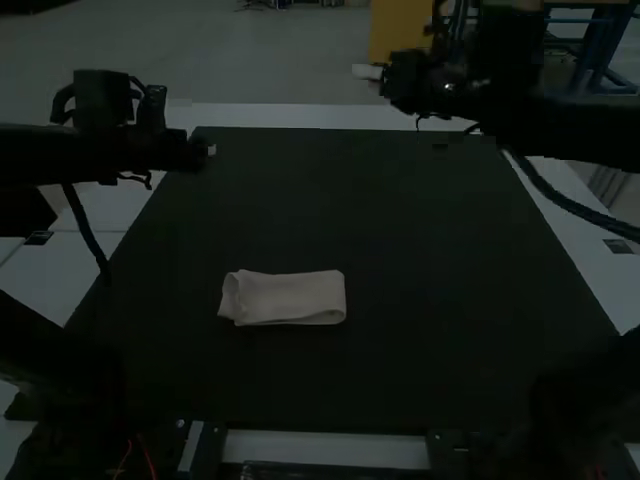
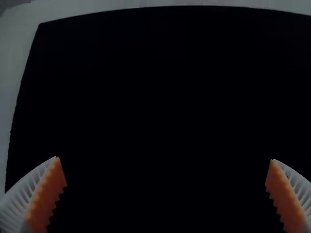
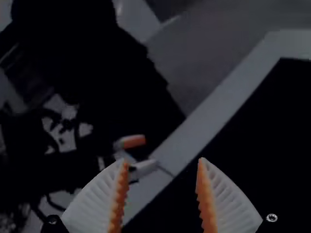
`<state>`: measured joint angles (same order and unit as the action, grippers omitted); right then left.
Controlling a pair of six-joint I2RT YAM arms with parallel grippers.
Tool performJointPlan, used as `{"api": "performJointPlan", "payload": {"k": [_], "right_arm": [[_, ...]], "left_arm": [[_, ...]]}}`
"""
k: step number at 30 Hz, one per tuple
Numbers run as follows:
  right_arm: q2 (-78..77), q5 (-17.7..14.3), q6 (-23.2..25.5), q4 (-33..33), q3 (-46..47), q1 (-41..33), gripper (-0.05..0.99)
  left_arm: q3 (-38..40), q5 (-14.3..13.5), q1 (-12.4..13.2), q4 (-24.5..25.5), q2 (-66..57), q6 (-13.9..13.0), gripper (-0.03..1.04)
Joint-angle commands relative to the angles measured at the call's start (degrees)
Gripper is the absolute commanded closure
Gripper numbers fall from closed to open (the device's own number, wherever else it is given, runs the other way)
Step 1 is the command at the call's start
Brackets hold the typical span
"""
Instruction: Fold the towel.
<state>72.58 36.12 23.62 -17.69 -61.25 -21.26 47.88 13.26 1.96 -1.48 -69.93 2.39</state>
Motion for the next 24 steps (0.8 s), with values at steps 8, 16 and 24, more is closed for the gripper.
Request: {"api": "performJointPlan", "payload": {"k": [8,16,24], "right_arm": [[-28.5,2.3,3.1,-0.6,5.4,22.8,0.42],[-53.5,8.2,14.0,-5.9,15.9,33.1,0.38],[-72.5,2.7,15.3,-3.1,19.8,33.1,0.23]], "left_arm": [[0.6,1.5,-0.6,-2.6,18.4,3.9,0.04],[-7.8,2.7,-0.9,-3.3,36.3,5.0,0.04],[-16.6,-0.7,-0.6,-4.9,57.5,7.2,0.04]]}}
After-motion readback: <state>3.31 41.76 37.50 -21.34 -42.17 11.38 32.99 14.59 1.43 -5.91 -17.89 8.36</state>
